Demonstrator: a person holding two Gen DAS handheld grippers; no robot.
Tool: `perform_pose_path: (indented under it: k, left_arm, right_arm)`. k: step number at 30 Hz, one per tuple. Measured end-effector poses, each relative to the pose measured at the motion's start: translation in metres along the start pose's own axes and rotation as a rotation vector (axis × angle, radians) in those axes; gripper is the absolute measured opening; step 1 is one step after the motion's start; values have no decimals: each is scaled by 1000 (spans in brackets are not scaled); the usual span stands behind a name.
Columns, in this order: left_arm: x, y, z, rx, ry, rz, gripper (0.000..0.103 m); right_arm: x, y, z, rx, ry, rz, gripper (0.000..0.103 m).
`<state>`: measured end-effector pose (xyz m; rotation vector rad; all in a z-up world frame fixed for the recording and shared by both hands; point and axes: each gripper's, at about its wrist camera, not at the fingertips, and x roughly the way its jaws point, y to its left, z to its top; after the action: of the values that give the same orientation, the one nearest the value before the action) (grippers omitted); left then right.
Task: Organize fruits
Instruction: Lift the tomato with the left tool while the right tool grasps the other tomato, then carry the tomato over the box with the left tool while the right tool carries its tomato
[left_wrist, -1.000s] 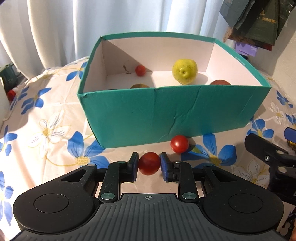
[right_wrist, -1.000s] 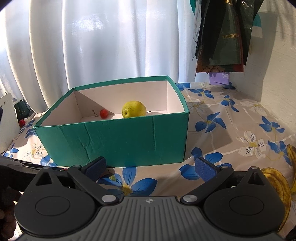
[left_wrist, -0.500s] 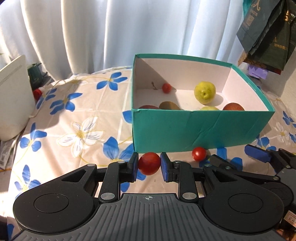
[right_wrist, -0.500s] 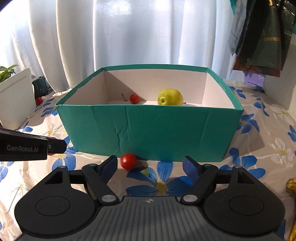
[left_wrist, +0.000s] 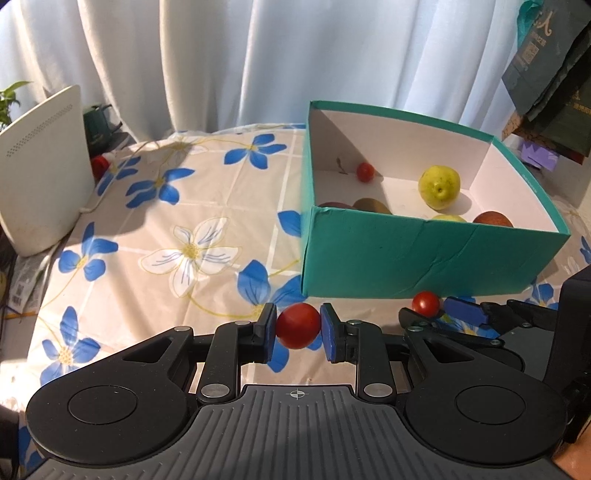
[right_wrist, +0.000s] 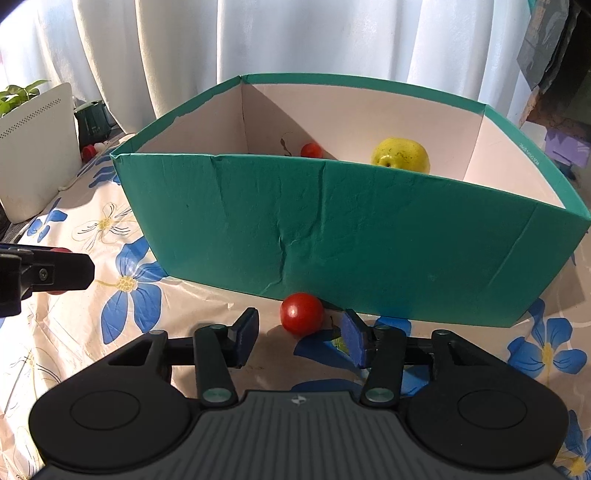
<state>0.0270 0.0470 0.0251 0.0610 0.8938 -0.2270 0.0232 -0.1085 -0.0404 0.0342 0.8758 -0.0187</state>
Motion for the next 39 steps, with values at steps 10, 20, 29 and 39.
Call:
perform_pose_path:
  k: [10,20,29,39]
  left_arm:
    - [2,1,1,-2,4,4,29]
    - [3,-3,4,18,6,-12,29]
    - [-6,-10,6,41,-11,-32,29]
    - [-19,-21,8,63,-27,-46,29]
  right_arm:
    - [11,4,3,-28,7,-6,28]
    - [5,0,5,-18,1,-2,26]
    - [-19,-6,7,3,-40,-27,26]
    - [-55,-18,4,43,-101,-59,26]
